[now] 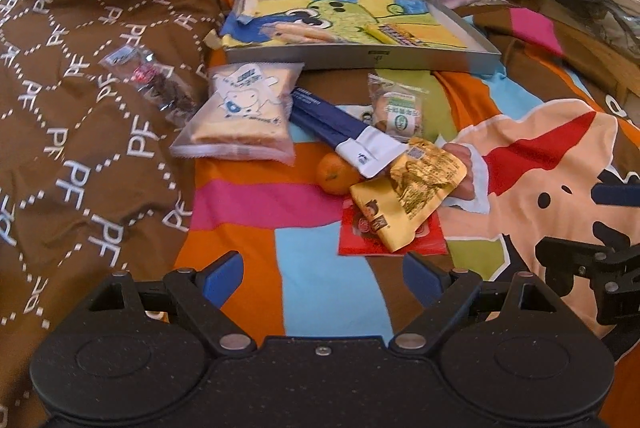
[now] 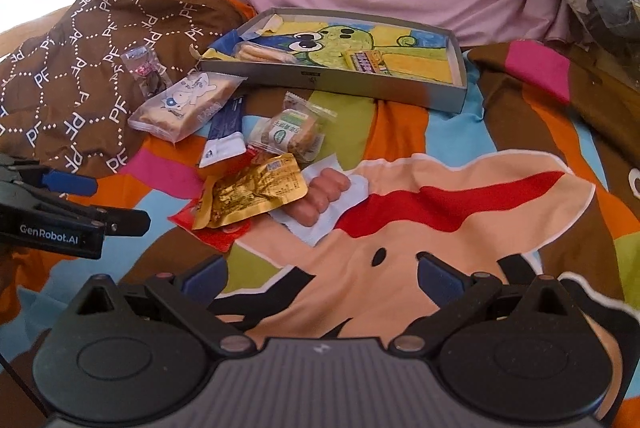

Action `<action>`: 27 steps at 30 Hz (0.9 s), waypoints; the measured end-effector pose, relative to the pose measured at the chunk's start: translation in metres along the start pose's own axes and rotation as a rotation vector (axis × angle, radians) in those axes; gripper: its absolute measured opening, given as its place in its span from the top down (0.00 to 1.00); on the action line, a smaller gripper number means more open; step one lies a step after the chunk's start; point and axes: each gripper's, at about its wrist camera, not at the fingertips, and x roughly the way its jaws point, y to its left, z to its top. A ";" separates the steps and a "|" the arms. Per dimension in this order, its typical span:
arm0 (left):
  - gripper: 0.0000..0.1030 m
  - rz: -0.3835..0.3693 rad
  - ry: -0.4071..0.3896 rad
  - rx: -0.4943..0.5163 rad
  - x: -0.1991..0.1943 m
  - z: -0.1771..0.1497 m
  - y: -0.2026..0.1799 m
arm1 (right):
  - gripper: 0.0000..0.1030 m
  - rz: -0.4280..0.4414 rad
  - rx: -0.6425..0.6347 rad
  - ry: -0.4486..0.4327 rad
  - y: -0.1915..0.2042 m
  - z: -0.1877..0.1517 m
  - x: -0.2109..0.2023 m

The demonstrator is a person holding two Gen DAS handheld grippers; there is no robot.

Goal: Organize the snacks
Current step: 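Withdraw both grippers from the tray back toward the snack pile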

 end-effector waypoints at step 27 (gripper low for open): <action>0.17 -0.269 0.018 0.431 0.088 0.039 -0.047 | 0.00 0.162 -0.367 0.132 -0.034 0.033 0.076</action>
